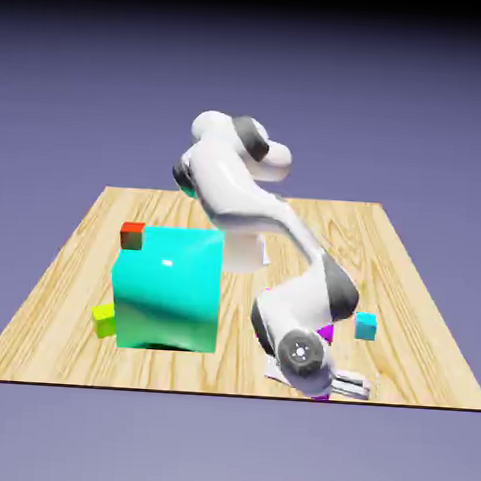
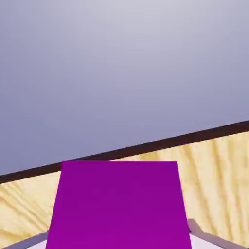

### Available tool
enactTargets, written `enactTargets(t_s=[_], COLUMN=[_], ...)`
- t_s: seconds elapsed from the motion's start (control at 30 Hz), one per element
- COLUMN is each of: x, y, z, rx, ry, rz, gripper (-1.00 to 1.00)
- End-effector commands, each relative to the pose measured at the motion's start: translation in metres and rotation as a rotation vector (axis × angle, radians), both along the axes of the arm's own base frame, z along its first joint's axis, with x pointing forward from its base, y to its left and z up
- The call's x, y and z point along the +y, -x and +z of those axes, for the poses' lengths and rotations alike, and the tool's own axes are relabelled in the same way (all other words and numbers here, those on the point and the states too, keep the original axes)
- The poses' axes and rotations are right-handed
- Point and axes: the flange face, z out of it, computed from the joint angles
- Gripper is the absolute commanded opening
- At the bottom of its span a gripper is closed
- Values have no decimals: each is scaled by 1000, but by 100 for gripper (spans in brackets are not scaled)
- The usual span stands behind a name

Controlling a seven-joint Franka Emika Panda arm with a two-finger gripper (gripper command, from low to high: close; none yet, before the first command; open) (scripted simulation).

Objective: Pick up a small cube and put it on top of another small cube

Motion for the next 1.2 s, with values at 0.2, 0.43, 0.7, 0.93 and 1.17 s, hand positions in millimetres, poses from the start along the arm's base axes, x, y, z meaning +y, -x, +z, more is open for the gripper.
enactTargets(t_s=[0.2,0.43,0.7,0.93,1.17], x=[-171,-338,-465,-487,-481], y=[21,83,193,261,263], z=[-6,13,45,46,36], rx=[14,4,28,72,72], ry=[40,58,21,-63,-63], rz=[-158,-363,-669,-904,-904], gripper=[-100,-100,-100,-100,100])
